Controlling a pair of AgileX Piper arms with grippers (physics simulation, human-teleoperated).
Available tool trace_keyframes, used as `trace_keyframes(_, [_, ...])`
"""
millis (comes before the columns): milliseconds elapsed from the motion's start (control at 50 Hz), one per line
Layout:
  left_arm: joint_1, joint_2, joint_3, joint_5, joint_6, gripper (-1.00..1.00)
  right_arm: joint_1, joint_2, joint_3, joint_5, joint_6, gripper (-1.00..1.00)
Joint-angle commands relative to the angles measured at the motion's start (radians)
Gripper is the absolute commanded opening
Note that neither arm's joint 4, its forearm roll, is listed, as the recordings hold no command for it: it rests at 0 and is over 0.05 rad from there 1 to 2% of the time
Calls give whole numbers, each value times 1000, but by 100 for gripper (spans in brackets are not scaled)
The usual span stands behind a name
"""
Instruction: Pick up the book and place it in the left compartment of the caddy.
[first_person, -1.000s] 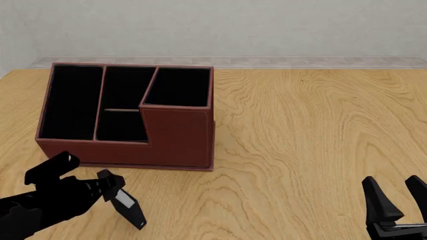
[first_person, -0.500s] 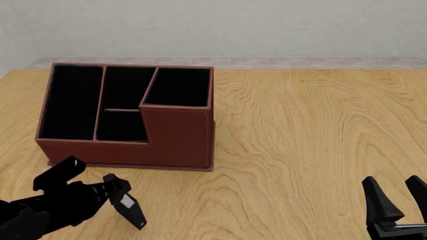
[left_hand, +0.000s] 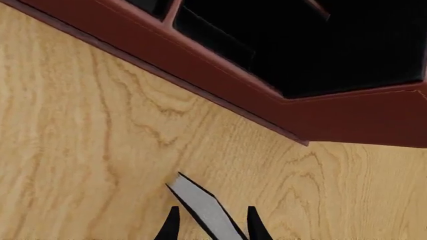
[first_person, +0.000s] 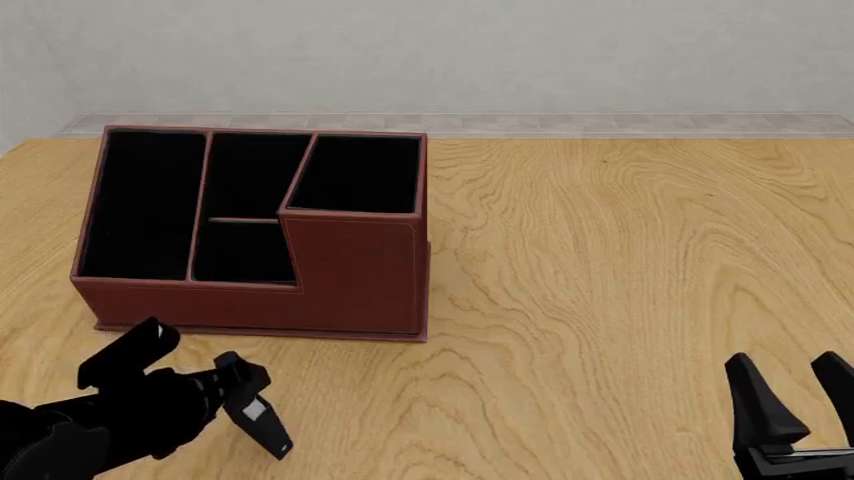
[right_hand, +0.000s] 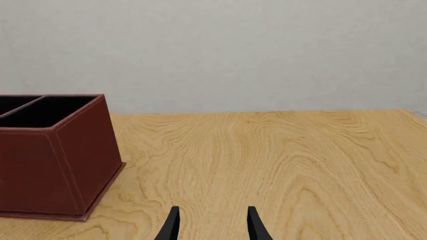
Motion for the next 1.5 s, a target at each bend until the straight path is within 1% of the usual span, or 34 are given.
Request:
trace_keyframes(20, [-4, 21, 19, -1, -27, 100, 0, -4, 0, 3, 2, 100])
trace_keyframes(200, [11, 20, 23, 2, -16, 100, -1, 0, 0, -2, 4, 100])
trace_keyframes(240, [27, 23, 26, 14, -8, 100, -1, 0, 0, -2, 4, 100])
trace_keyframes(260, [52, 37, 21, 36, 17, -100, -2, 0, 0, -2, 4, 100])
trace_keyframes(280, [52, 37, 21, 36, 17, -100, -2, 1, 0, -2, 4, 100])
trace_keyframes(300, [60, 38, 12, 49, 35, -100, -3, 0, 0, -2, 5, 100])
trace_keyframes(360, [43, 17, -1, 75, 18, -100, -4, 5, 0, -7, 6, 100])
trace_keyframes(380, [48, 20, -12, 91, 36, -100, -4, 5, 0, -7, 6, 100])
trace_keyframes(420, [46, 29, -3, 75, 42, -100, -5, 3, 0, -5, 6, 100])
trace_keyframes(440, [60, 10, -36, 123, 92, -100, -5, 2, 0, -4, 6, 100])
trace_keyframes(500, [62, 1, -39, 125, 107, -100, -6, 4, 0, -6, 6, 100])
trace_keyframes(520, [73, 5, -45, 124, 141, -100, -6, 5, 0, -6, 5, 100])
trace_keyframes(560, [72, 10, -41, 121, 133, -100, -6, 5, 0, -6, 5, 100])
trace_keyframes(580, [67, 7, -53, 145, 131, -100, -7, 4, 0, -5, 5, 100])
trace_keyframes(600, [72, 15, -48, 132, 143, -100, -7, 2, 0, -3, 5, 100])
trace_keyframes(660, [72, 19, -56, 151, 149, -100, -7, 1, 0, -2, 4, 100])
trace_keyframes(720, [103, 6, -67, 170, 187, -100, -7, 7, 0, -7, 4, 100])
trace_keyframes(800, [112, -2, -71, 187, 198, -100, -6, 12, 0, -10, 2, 100])
trace_keyframes(860, [93, 2, -70, 186, 181, -100, -6, 18, 0, -15, 1, 100])
trace_keyframes(900, [106, -5, -72, 186, 201, -100, -7, 24, 0, -20, 0, 100])
trace_keyframes(920, [101, -3, -71, 178, 202, -100, -8, 28, 0, -23, 1, 100])
trace_keyframes(960, [99, -20, -90, 207, 212, -100, -8, 30, 0, -24, 0, 100])
trace_keyframes(1040, [52, -16, -94, 203, 201, -100, -8, 31, 0, -24, -2, 100])
trace_keyframes(1100, [47, -35, -101, 211, 202, -100, -8, 32, 1, -24, -2, 100])
trace_keyframes(1120, [26, -28, -96, 196, 186, -100, -8, 34, 1, -25, -2, 100])
trace_keyframes(1180, [8, -30, -95, 184, 189, -100, -9, 37, 1, -27, -2, 100])
trace_keyframes(1200, [-2, -31, -101, 188, 200, -100, -9, 38, 1, -27, -2, 100])
trace_keyframes(1240, [1, -38, -122, 200, 257, -100, -8, 42, 0, -32, -3, 100])
trace_keyframes(1280, [12, -54, -133, 211, 291, -100, -8, 44, 0, -33, -3, 100])
trace_keyframes(1320, [15, -67, -148, 234, 306, -100, -8, 44, 0, -33, -3, 100])
trace_keyframes(1400, [-3, -65, -141, 226, 293, -100, -9, 44, 0, -32, -3, 100])
trace_keyframes(1420, [-15, -62, -143, 226, 288, -100, -8, 50, 0, -36, -1, 100])
trace_keyframes(1440, [-44, -49, -140, 219, 266, -100, -8, 50, 0, -36, -2, 100])
trace_keyframes(1500, [-57, -64, -161, 242, 274, -100, -8, 48, 0, -34, -3, 100])
